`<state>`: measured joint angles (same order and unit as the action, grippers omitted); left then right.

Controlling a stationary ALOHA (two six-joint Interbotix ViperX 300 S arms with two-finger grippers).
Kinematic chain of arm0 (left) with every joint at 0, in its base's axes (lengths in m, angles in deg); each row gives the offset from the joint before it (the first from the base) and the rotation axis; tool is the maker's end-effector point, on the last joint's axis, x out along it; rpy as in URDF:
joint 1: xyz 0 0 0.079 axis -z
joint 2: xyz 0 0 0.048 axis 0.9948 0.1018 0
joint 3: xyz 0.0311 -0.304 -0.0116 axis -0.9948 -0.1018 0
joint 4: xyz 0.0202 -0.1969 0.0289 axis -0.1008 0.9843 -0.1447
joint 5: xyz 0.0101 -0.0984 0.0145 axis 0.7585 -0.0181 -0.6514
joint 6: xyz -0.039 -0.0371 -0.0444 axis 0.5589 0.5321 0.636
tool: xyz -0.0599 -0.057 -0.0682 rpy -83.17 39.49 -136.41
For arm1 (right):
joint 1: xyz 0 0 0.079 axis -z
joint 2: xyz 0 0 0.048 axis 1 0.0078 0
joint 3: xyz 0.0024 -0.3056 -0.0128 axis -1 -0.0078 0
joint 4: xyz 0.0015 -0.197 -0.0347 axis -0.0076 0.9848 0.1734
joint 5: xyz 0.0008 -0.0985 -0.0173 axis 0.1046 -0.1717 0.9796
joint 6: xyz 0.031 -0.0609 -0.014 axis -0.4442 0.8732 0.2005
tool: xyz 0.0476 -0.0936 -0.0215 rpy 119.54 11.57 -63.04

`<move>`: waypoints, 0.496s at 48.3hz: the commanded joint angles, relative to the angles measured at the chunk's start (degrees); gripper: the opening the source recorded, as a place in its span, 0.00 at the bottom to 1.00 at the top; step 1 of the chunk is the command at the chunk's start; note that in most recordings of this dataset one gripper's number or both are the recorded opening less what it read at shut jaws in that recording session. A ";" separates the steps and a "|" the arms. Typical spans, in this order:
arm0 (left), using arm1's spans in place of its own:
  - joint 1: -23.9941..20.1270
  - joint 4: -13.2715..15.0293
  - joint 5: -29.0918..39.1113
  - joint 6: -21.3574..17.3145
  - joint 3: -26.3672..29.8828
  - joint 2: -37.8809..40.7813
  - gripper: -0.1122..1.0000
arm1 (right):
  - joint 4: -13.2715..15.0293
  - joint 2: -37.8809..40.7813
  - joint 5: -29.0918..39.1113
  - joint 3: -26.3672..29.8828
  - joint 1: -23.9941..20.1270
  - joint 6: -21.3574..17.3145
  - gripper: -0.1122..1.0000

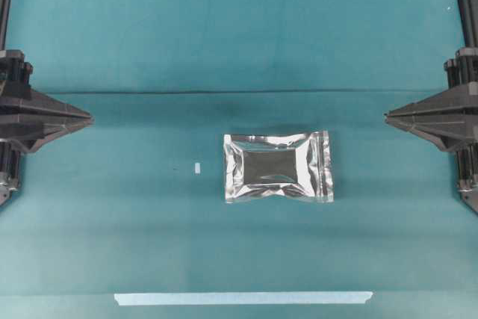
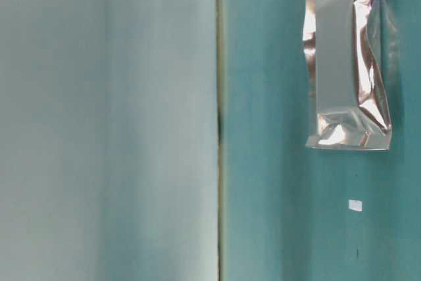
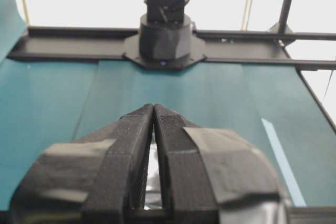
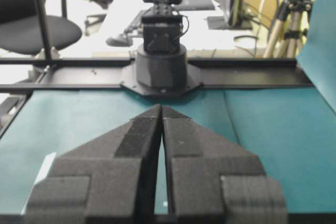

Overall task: Hand over the silver zip bag and make it stand upright.
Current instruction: 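Move the right gripper open toward the right edge of the silver bag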

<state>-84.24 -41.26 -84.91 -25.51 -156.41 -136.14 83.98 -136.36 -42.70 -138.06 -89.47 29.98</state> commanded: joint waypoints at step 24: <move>-2.29 -0.35 2.72 -2.90 5.19 6.15 0.09 | -28.39 0.62 19.25 5.27 4.48 -18.02 0.10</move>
<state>-86.35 -41.44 -82.01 -28.58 -152.72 -130.07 58.15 -136.10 -25.21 -134.20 -86.22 15.74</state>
